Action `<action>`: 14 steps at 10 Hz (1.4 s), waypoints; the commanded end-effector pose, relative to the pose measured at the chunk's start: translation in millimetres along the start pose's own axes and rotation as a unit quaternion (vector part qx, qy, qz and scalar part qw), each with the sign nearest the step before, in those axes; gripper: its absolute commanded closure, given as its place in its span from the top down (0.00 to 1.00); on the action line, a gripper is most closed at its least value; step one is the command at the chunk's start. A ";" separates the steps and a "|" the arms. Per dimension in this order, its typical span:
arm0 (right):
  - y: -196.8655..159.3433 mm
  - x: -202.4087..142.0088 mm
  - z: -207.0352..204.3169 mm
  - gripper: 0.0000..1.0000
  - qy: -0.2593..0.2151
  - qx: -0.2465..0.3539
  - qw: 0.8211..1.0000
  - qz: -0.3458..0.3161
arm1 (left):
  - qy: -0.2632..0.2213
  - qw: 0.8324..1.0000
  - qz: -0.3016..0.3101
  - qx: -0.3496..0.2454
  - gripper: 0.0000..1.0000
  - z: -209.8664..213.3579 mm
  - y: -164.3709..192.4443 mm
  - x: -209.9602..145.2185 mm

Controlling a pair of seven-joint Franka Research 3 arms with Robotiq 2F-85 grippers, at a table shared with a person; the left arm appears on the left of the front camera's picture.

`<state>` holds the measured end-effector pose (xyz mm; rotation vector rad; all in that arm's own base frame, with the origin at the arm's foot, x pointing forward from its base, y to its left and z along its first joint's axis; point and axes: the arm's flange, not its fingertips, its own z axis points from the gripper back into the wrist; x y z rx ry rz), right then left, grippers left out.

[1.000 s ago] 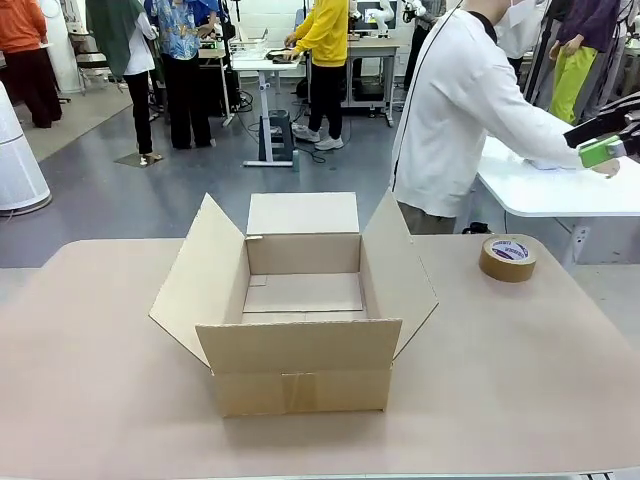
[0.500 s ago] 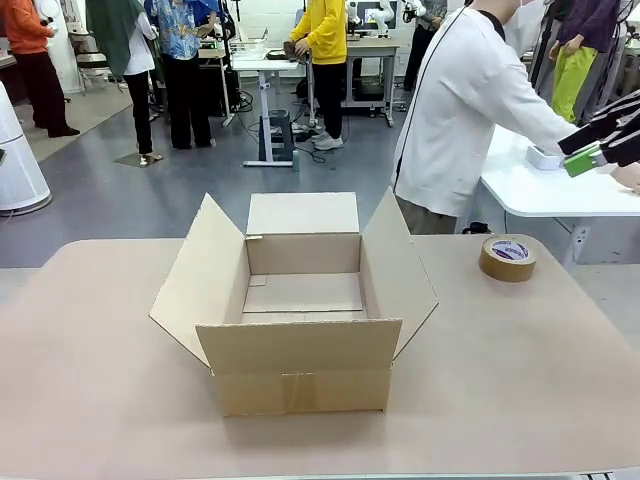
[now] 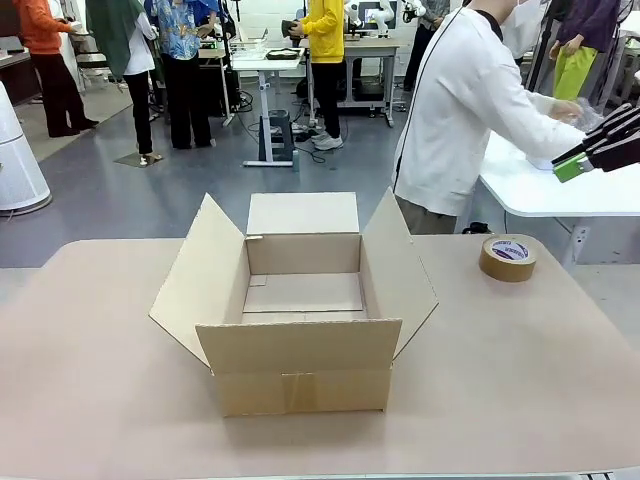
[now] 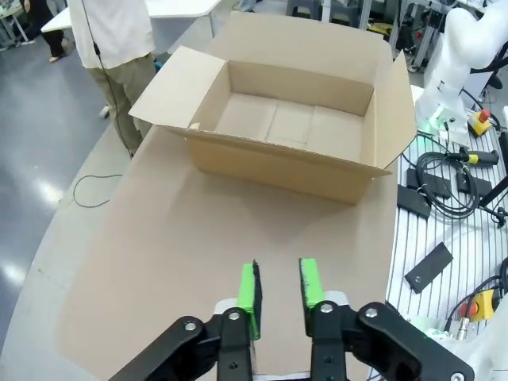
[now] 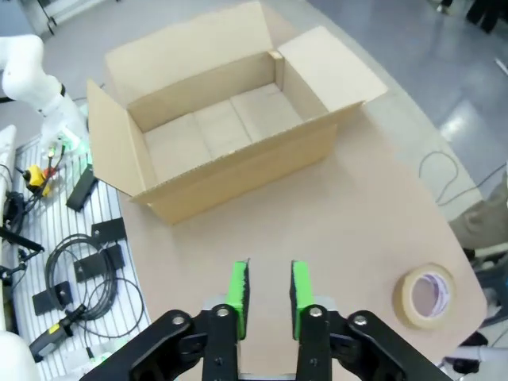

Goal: Wrap the clocks to prevent damage.
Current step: Open the side flaps of the Package Box.

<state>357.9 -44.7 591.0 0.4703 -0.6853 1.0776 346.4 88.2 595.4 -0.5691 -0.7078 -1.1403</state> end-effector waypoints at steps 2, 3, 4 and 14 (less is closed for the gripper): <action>5.6 0.3 -10.4 0.00 0.029 -0.020 0.999 -0.018 | 0.014 1.000 -0.012 0.008 0.00 0.4 2.6 -6.1; 6.4 1.2 -11.7 0.00 0.031 -0.021 0.999 -0.020 | 0.015 1.000 -0.013 0.008 0.00 0.4 3.3 -5.2; 8.0 1.3 -11.9 0.00 0.039 -0.023 0.999 -0.021 | 0.014 1.000 -0.012 0.012 0.00 -1.1 -1.9 -8.4; 141.4 213.1 -97.5 0.00 0.321 -0.115 0.883 -0.321 | 0.222 0.942 0.250 0.038 0.00 -59.5 -26.0 204.4</action>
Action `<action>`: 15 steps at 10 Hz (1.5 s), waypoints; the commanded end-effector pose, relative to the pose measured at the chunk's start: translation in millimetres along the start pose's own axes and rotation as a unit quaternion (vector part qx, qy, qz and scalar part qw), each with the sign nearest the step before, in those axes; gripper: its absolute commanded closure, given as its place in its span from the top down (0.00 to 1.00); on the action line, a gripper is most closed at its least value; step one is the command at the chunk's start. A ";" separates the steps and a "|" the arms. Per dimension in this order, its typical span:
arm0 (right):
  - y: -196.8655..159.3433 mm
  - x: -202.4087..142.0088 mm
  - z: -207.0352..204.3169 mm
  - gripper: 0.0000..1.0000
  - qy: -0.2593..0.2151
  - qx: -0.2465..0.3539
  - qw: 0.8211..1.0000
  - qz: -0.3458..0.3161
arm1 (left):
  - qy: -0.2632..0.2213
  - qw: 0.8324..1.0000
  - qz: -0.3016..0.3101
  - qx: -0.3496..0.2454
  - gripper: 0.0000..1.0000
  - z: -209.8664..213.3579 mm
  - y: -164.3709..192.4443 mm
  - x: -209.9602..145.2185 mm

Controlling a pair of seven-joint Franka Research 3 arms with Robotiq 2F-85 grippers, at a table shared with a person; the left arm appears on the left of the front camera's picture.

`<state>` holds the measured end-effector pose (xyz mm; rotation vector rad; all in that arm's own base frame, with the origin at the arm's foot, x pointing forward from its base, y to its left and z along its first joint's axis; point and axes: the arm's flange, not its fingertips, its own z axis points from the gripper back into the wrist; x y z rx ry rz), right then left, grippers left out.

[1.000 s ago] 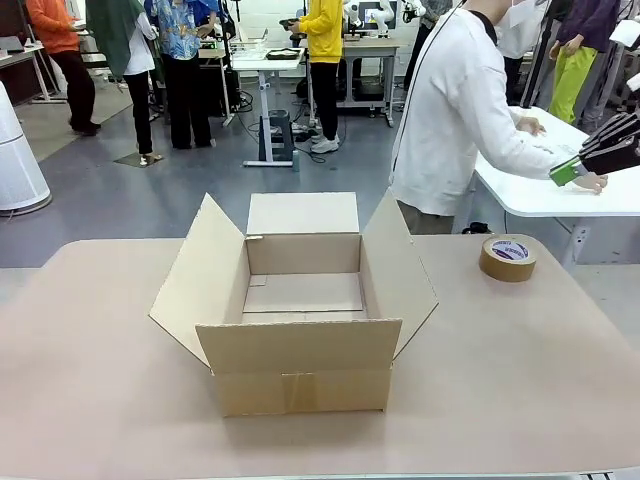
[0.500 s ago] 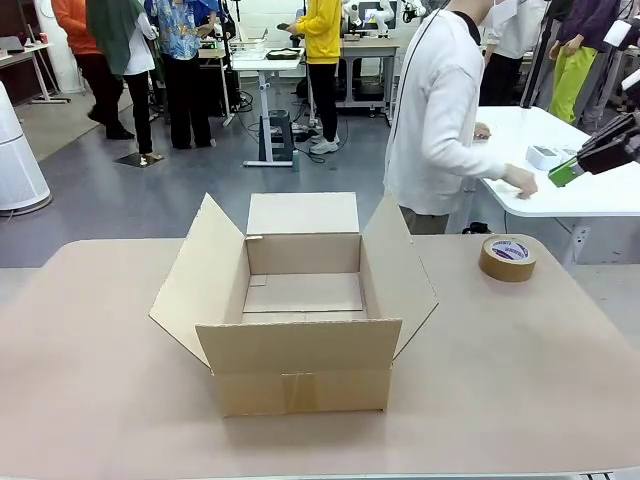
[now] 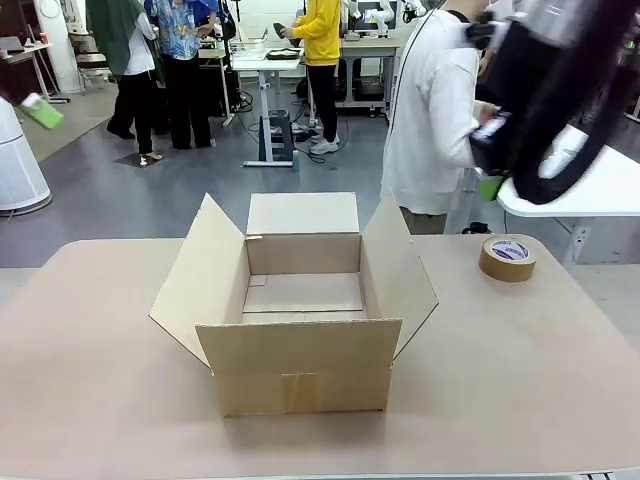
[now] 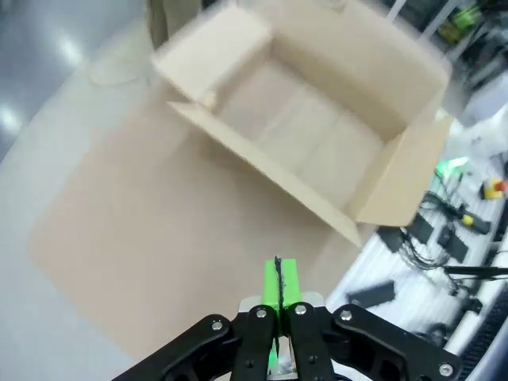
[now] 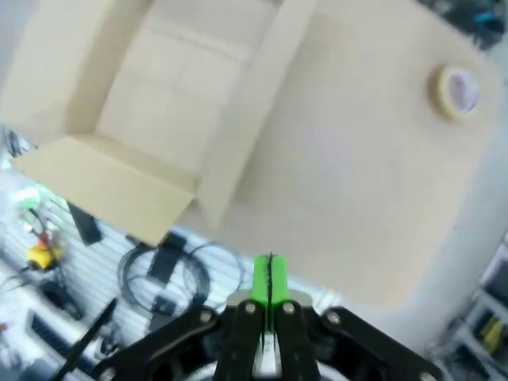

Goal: Wrap the clocks to prevent damage.
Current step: Open the side flaps of the Package Box.

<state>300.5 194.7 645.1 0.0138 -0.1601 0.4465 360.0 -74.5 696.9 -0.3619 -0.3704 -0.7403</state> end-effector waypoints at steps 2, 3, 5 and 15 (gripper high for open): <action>58.5 59.0 37.3 0.00 0.093 0.058 0.994 0.006 | 0.171 0.983 0.053 -0.028 0.00 -32.2 -13.4 86.6; 69.3 73.4 34.6 0.00 0.084 0.058 0.995 -0.003 | 0.199 0.977 0.068 -0.028 0.00 -54.5 -18.1 100.5; 71.2 104.5 11.9 0.00 0.071 0.071 0.995 -0.025 | 0.252 0.962 0.102 -0.010 0.00 -101.6 -18.3 120.2; 64.7 131.0 -17.4 0.01 0.040 0.069 0.996 -0.028 | 0.255 0.956 0.133 0.047 0.00 -151.5 -18.5 122.0</action>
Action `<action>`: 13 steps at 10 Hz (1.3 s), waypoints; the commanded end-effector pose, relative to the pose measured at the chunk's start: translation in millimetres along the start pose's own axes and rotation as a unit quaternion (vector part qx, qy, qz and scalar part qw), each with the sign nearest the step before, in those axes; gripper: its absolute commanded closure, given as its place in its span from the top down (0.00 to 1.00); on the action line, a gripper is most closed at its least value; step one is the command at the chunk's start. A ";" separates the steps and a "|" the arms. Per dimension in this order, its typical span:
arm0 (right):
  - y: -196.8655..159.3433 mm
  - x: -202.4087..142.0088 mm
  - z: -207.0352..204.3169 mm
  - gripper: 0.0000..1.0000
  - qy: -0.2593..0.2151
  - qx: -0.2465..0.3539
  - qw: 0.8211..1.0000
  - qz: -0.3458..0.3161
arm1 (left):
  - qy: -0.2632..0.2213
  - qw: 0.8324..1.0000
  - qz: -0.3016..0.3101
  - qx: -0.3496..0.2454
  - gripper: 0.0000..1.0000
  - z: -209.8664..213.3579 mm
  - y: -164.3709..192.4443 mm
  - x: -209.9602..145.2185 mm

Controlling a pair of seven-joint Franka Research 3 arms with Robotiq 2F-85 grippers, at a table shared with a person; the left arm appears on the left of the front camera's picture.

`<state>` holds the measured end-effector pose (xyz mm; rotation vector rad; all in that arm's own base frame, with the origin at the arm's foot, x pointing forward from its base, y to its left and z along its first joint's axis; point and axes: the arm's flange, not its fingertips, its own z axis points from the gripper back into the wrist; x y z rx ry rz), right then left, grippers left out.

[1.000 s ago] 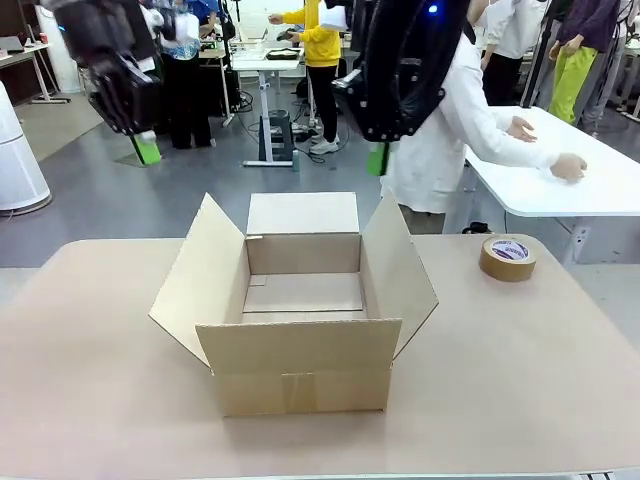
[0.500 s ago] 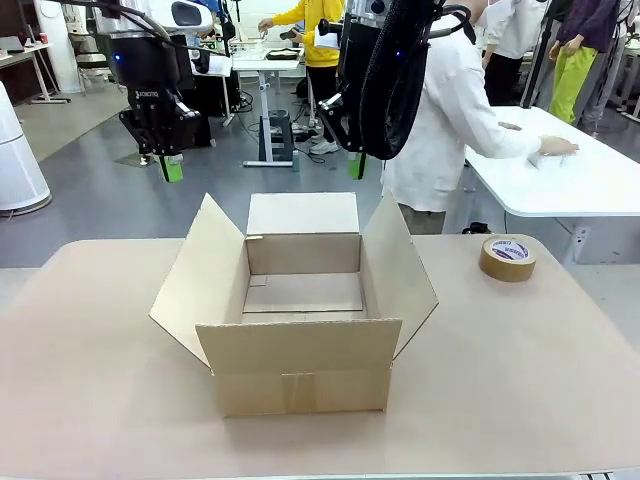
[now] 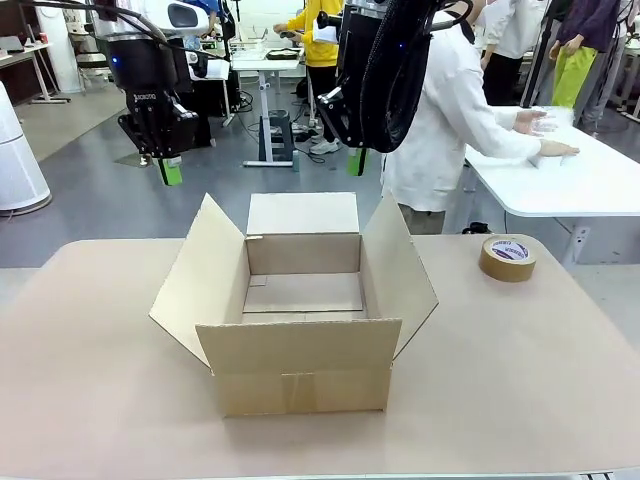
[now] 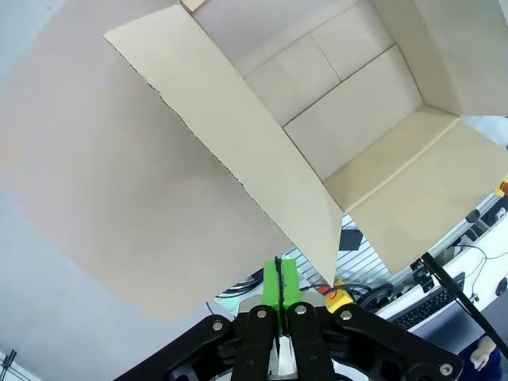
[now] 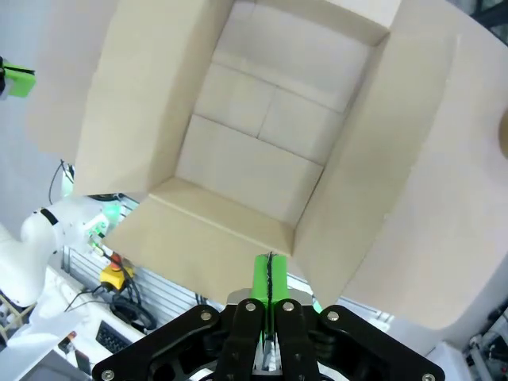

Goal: Wrap the clocks to prevent damage.
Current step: Open the side flaps of the Package Box.

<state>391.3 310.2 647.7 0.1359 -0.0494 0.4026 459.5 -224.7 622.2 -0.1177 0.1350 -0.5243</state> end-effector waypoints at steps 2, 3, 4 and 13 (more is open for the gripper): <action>-17.2 2.1 -37.3 0.01 -0.045 -0.039 0.997 -0.057 | -0.067 0.991 0.107 0.035 0.00 -34.7 -6.3 11.4; -21.7 4.1 -51.5 0.01 -0.061 -0.048 0.993 -0.084 | -0.085 0.985 0.138 0.058 0.00 -48.3 -10.2 17.0; -26.5 4.9 -66.4 0.01 -0.069 -0.056 0.991 -0.102 | -0.100 0.980 0.157 0.074 0.00 -60.6 -14.9 20.8; -79.3 -6.0 -154.6 0.01 -0.071 -0.157 0.972 -0.160 | -0.063 0.962 0.217 0.153 0.00 -145.3 -16.0 40.5</action>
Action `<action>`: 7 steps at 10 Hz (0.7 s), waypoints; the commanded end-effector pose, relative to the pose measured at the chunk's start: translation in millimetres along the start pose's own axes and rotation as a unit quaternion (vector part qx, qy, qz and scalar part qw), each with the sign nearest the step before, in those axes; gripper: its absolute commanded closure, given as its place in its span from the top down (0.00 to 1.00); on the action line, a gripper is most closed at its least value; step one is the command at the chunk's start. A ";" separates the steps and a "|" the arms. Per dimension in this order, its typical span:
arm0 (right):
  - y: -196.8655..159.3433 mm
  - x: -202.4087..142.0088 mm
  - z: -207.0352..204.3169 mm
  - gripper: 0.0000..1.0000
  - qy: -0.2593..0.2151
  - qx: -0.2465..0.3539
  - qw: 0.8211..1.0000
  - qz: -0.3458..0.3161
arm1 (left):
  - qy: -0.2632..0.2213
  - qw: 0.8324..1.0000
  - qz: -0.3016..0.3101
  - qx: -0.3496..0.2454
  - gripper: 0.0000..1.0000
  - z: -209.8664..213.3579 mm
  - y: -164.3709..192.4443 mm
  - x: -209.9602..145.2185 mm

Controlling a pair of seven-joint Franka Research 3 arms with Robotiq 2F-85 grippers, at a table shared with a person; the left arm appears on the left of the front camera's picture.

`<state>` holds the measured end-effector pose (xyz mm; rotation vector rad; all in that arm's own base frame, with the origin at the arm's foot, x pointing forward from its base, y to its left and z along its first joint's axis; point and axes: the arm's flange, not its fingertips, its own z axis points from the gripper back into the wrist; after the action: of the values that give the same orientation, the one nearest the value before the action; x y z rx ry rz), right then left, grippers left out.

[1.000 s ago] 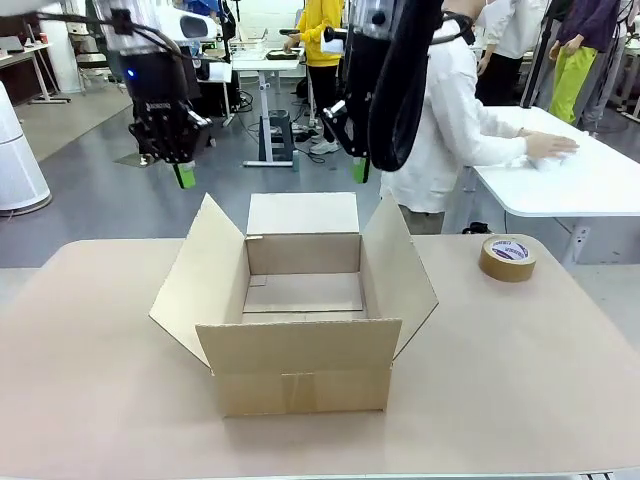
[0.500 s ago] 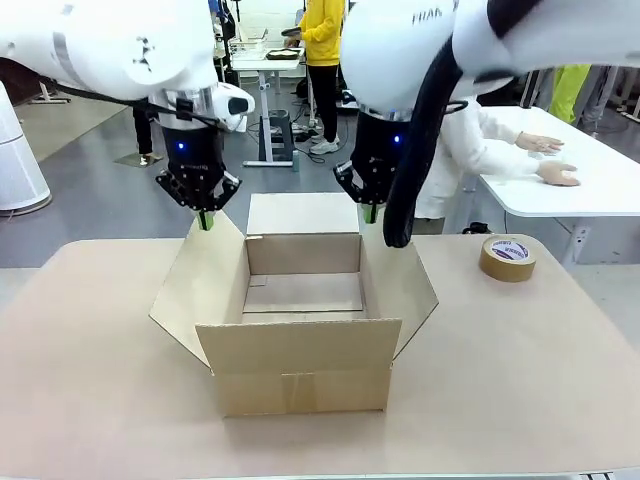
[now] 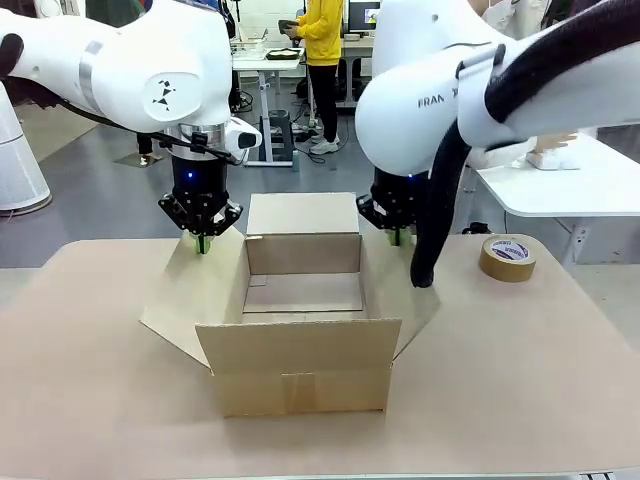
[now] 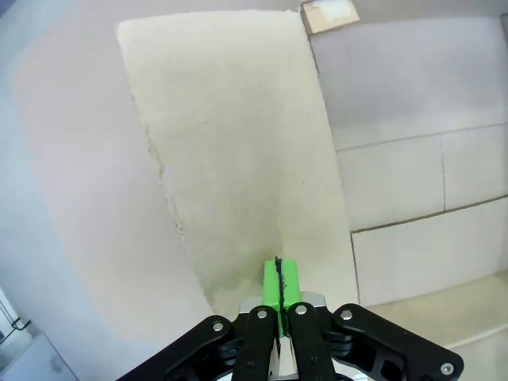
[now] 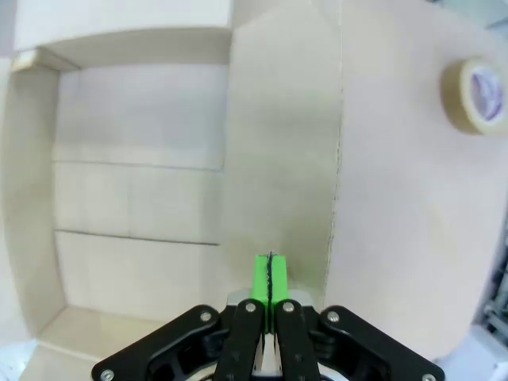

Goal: Wrap the clocks to prevent damage.
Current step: Open the side flaps of the Package Box.

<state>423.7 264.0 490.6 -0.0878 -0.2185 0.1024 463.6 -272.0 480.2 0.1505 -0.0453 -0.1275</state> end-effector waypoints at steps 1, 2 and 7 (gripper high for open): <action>-14.5 -9.0 -16.1 0.01 0.005 -0.040 0.999 -0.024 | 0.007 1.000 0.022 0.011 0.00 -11.3 5.0 0.0; -22.0 -11.6 -28.7 0.01 0.014 -0.047 0.998 -0.031 | 0.016 0.999 0.030 0.011 0.00 -20.7 9.9 2.5; -30.2 -5.0 -80.5 0.01 0.056 -0.005 0.998 -0.033 | 0.036 0.996 0.053 -0.063 0.00 -74.3 35.6 7.5</action>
<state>432.7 224.7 424.0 -0.1485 -0.1129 0.0323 480.6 -233.0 422.5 0.1020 0.0312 -0.0299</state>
